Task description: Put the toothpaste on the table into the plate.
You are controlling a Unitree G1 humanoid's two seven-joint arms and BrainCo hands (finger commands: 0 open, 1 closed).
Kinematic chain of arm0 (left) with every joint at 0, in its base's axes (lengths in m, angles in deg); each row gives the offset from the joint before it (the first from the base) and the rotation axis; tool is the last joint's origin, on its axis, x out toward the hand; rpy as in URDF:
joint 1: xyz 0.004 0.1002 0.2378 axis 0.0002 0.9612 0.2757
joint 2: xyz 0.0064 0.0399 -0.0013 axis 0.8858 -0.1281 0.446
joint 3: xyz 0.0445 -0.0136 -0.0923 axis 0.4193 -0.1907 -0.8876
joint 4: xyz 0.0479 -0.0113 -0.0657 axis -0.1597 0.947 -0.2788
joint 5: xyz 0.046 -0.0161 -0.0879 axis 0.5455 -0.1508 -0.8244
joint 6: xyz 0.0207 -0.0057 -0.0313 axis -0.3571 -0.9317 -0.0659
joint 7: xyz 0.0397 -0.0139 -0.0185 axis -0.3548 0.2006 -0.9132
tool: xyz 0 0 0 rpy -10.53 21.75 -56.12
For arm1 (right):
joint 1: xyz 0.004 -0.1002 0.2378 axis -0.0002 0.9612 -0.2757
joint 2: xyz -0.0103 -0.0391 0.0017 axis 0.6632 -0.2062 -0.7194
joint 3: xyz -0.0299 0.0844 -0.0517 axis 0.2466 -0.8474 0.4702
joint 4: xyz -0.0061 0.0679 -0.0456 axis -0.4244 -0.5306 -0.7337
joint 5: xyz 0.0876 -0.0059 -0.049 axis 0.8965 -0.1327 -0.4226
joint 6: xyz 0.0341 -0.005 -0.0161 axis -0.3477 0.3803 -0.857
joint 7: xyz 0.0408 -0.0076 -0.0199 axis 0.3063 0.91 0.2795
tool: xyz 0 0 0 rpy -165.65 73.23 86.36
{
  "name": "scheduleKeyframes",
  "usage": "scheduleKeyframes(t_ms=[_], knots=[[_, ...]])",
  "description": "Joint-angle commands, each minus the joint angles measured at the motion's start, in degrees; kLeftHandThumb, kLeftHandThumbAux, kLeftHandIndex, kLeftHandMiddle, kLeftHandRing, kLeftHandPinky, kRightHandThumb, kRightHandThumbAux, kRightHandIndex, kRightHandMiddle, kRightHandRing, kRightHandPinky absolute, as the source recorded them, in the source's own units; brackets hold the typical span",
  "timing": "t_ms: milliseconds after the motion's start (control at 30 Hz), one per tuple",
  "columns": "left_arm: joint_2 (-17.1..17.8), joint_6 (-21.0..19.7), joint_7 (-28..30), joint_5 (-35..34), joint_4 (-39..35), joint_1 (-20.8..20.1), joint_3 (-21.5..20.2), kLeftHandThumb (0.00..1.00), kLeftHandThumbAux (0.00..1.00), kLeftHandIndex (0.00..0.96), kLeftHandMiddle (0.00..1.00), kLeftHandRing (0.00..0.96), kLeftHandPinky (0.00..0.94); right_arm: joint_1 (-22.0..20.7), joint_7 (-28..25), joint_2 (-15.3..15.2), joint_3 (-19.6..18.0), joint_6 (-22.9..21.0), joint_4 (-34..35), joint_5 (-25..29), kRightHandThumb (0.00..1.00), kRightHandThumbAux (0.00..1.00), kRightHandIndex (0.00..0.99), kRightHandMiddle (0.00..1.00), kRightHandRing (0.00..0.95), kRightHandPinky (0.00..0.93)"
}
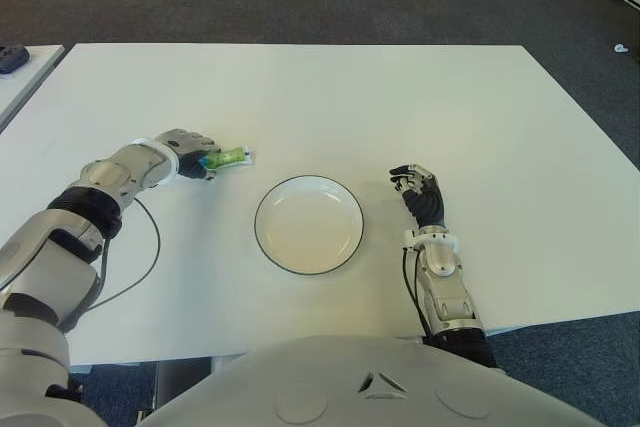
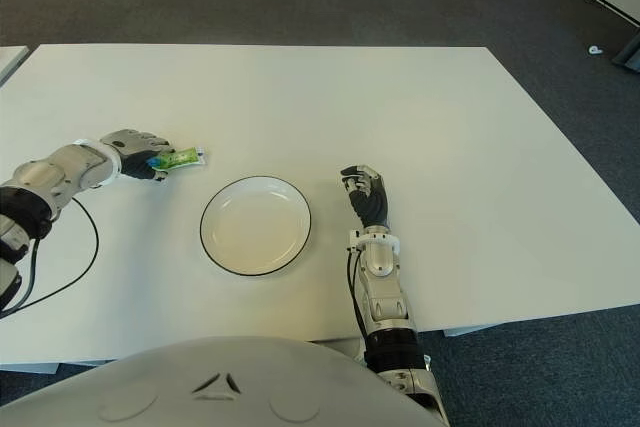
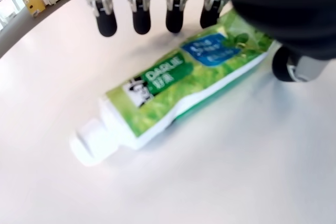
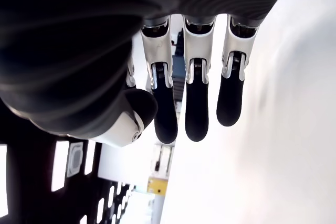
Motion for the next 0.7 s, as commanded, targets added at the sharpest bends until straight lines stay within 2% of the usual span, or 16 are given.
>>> scheduleKeyframes(t_ms=[33, 700], knots=[[-0.31, 1.26, 1.85, 2.19, 2.82, 1.12, 2.49, 0.438, 0.266, 0.000, 0.000, 0.000, 0.000, 0.44, 0.31, 0.08, -0.08, -1.96, 0.29, -0.79, 0.711, 0.733, 0.417, 0.412, 0.391, 0.399], [-1.97, 1.58, -3.23, 2.75, 5.75, 0.62, 4.64, 0.430, 0.295, 0.000, 0.000, 0.000, 0.000, 0.67, -0.20, -0.60, -0.66, -2.02, 0.76, -0.41, 0.709, 0.733, 0.418, 0.406, 0.386, 0.393]])
